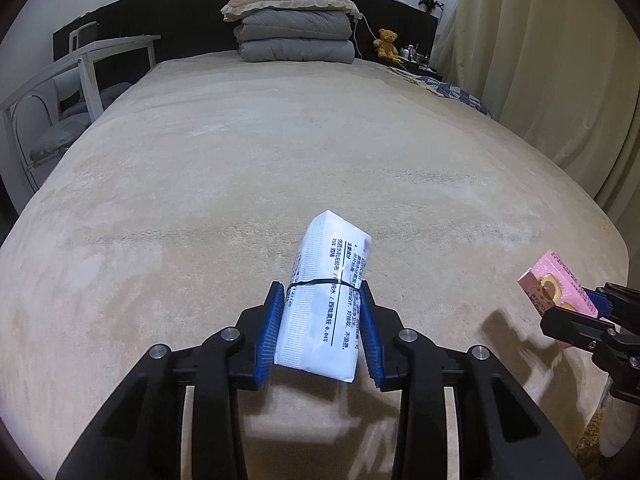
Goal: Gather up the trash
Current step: 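Carry the white bundle and pink roll in both tools over the bin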
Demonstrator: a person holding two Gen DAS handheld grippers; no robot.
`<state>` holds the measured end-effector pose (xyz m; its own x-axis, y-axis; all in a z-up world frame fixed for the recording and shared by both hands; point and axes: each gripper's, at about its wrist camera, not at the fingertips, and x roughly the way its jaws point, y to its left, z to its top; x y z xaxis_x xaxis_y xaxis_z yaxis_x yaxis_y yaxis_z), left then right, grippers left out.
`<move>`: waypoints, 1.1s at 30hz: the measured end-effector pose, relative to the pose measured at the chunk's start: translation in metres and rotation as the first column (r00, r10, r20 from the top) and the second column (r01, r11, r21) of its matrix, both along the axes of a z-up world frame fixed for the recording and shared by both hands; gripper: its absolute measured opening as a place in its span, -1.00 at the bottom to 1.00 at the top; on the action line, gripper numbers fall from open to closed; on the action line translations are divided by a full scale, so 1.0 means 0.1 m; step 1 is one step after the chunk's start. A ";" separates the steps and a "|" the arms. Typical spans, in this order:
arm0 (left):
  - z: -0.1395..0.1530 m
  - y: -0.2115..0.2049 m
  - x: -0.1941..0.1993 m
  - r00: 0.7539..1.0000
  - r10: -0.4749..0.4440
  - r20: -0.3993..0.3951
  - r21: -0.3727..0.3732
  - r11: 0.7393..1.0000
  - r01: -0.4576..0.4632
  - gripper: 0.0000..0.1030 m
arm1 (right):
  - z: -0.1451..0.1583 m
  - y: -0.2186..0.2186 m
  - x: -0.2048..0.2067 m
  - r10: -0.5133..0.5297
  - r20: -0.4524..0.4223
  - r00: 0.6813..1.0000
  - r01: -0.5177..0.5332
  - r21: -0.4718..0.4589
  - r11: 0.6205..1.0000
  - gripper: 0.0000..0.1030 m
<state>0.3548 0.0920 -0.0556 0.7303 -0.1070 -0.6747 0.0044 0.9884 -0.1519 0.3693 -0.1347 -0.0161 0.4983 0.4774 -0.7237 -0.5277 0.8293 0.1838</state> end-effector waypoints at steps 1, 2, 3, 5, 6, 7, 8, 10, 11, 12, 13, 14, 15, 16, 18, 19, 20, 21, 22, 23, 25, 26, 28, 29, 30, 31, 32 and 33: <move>0.02 -0.02 -0.02 1.000 -0.002 0.004 0.000 1.000 0.002 -0.33 | 0.00 0.00 -0.01 -0.002 0.001 1.000 0.002 0.000 1.000 -0.26; 0.04 -0.03 -0.04 1.000 -0.003 0.009 0.000 1.000 0.003 -0.33 | 0.01 -0.01 -0.02 -0.003 0.002 1.000 0.003 0.000 1.000 -0.26; 0.06 -0.05 -0.07 1.000 -0.005 0.014 -0.002 1.000 0.005 -0.33 | 0.01 -0.01 -0.03 -0.006 0.005 1.000 0.006 -0.001 1.000 -0.26; 0.10 -0.09 -0.14 1.000 -0.008 0.023 -0.005 1.000 0.008 -0.33 | 0.02 -0.03 -0.04 -0.011 0.007 1.000 0.011 -0.001 1.000 -0.26; 0.13 -0.10 -0.18 1.000 -0.008 0.028 -0.009 1.000 0.008 -0.33 | 0.03 -0.03 -0.05 -0.014 0.007 1.000 0.014 0.000 1.000 -0.26; 0.15 -0.13 -0.21 0.999 -0.007 0.031 -0.013 1.000 0.007 -0.33 | 0.03 -0.04 -0.06 -0.017 0.008 1.000 0.017 0.001 1.000 -0.26; 0.18 -0.14 -0.25 0.999 -0.006 0.035 -0.017 1.000 0.006 -0.33 | 0.03 -0.06 -0.08 -0.023 0.006 1.000 0.023 0.004 1.000 -0.26; 0.22 -0.17 -0.32 0.999 -0.001 0.043 -0.023 1.000 0.002 -0.33 | 0.04 -0.08 -0.11 -0.028 0.007 1.000 0.028 0.007 1.000 -0.26; 0.24 -0.19 -0.36 0.999 0.002 0.044 -0.027 1.000 -0.001 -0.33 | 0.05 -0.08 -0.13 -0.030 0.008 1.000 0.030 0.008 1.000 -0.26; 0.26 -0.21 -0.39 0.999 0.005 0.042 -0.030 1.000 -0.004 -0.33 | 0.05 -0.09 -0.15 -0.030 0.009 1.000 0.030 0.010 0.999 -0.26; 0.28 -0.22 -0.42 0.999 0.007 0.041 -0.033 0.999 -0.006 -0.33 | 0.06 -0.09 -0.16 -0.031 0.009 0.999 0.031 0.011 0.999 -0.26; 0.30 -0.24 -0.46 0.999 0.008 0.042 -0.035 0.999 -0.007 -0.33 | 0.07 -0.10 -0.19 -0.031 0.009 0.999 0.031 0.013 0.999 -0.26; 0.32 -0.26 -0.51 0.999 0.009 0.044 -0.036 0.999 -0.007 -0.33 | 0.07 -0.11 -0.22 -0.030 0.011 0.999 0.030 0.014 0.999 -0.26; 0.34 -0.27 -0.55 0.999 0.010 0.048 -0.039 0.999 -0.008 -0.33 | 0.08 -0.11 -0.26 -0.027 0.016 1.000 0.027 0.008 1.000 -0.26; 0.37 -0.28 -0.64 0.999 0.013 0.051 -0.051 0.999 -0.011 -0.33 | 0.09 -0.12 -0.29 -0.025 0.022 0.999 0.025 0.004 1.000 -0.25; 0.38 -0.28 -0.68 0.999 0.019 0.050 -0.056 0.998 -0.016 -0.33 | 0.11 -0.13 -0.33 -0.024 0.028 0.999 0.024 0.006 1.000 -0.25; 0.38 -0.28 -0.74 0.998 0.024 0.050 -0.060 0.998 -0.021 -0.33 | 0.12 -0.14 -0.34 -0.023 0.032 0.999 0.023 0.007 1.000 -0.26; 0.40 -0.30 -0.79 0.998 0.028 0.052 -0.065 0.998 -0.024 -0.33 | 0.12 -0.15 -0.37 -0.023 0.037 0.999 0.022 0.008 1.000 -0.26; 0.41 -0.31 -0.84 0.998 0.029 0.057 -0.069 0.997 -0.025 -0.33 | 0.11 -0.16 -0.39 -0.022 0.040 0.999 0.022 0.007 1.000 -0.26; 0.42 -0.33 -0.90 0.998 0.028 0.061 -0.069 0.997 -0.024 -0.33 | 0.12 -0.17 -0.42 -0.022 0.043 0.999 0.022 0.003 1.000 -0.25; 0.45 -0.37 -1.01 0.997 0.025 0.071 -0.064 0.998 -0.020 -0.33 | 0.12 -0.18 -0.48 -0.023 0.054 0.998 0.024 -0.006 1.000 -0.25; 0.46 -0.39 -1.08 0.997 0.024 0.076 -0.063 0.998 -0.019 -0.33 | 0.12 -0.19 -0.51 -0.024 0.057 0.998 0.025 -0.010 1.000 -0.25; 0.47 -0.40 -1.19 0.996 0.029 0.083 -0.072 0.997 -0.023 -0.33 | 0.12 -0.22 -0.57 -0.025 0.058 0.998 0.026 -0.013 1.000 -0.25; 0.46 -0.41 -1.26 0.996 0.032 0.084 -0.078 0.997 -0.026 -0.33 | 0.13 -0.24 -0.61 -0.024 0.059 0.998 0.025 -0.012 1.000 -0.25; 0.46 -0.41 -1.32 0.996 0.037 0.084 -0.085 0.996 -0.030 -0.33 | 0.13 -0.26 -0.66 -0.023 0.062 0.998 0.024 -0.015 1.000 -0.25; 0.45 -0.43 -1.38 0.996 0.041 0.084 -0.090 0.995 -0.033 -0.33 | 0.13 -0.27 -0.69 -0.023 0.063 0.998 0.025 -0.018 1.000 -0.25; 0.44 -0.44 -1.44 0.996 0.043 0.084 -0.094 0.995 -0.035 -0.33 | 0.12 -0.29 -0.73 -0.024 0.064 0.998 0.025 -0.020 0.999 -0.25; 0.43 -0.45 -1.49 0.995 0.045 0.084 -0.096 0.995 -0.037 -0.33 | 0.12 -0.30 -0.80 -0.023 0.064 0.998 0.024 -0.021 0.999 -0.25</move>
<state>0.2054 0.0466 -0.0126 0.7904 -0.1355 -0.5974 -0.0189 0.9694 -0.2449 0.2896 -0.1652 -0.0044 0.5545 0.4497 -0.7002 -0.5182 0.8450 0.1324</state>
